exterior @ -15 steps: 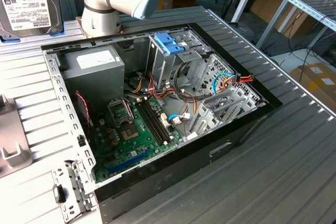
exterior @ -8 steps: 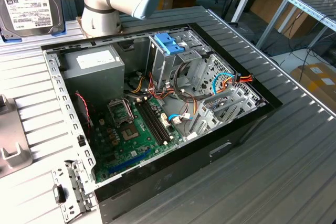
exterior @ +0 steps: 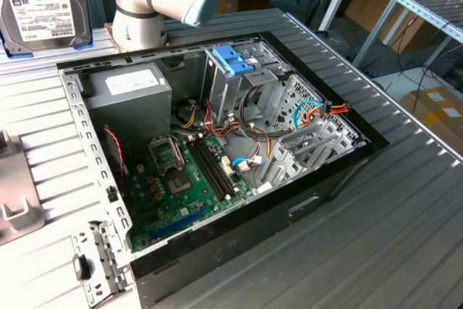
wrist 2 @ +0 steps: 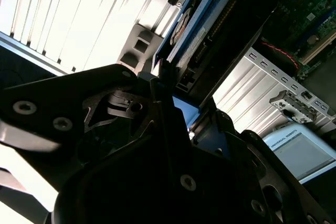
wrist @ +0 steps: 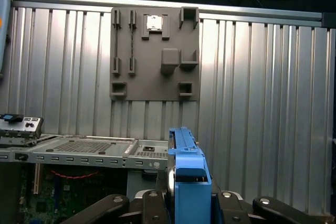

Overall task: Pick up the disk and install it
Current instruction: 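Pick up the disk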

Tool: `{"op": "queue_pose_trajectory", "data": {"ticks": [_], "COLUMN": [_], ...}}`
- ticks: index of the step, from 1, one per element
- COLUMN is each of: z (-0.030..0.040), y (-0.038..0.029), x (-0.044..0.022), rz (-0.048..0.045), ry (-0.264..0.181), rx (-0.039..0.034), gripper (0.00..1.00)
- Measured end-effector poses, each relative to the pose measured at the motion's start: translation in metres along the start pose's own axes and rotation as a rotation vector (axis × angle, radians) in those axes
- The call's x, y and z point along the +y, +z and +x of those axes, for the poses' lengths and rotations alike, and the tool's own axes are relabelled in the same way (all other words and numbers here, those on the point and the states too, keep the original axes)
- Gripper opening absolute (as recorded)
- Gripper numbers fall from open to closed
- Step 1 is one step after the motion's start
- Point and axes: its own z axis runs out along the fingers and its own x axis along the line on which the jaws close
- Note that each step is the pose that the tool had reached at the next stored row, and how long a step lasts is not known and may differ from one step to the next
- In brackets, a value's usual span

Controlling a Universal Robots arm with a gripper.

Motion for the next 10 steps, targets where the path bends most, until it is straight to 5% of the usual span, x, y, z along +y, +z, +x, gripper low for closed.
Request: {"op": "queue_pose_trajectory", "data": {"ticks": [10], "z": [0.0004], "y": [-0.0001], "x": [-0.0030], "rz": [0.0000], "ry": [0.000], "rx": [0.0000], "gripper": [0.37]}}
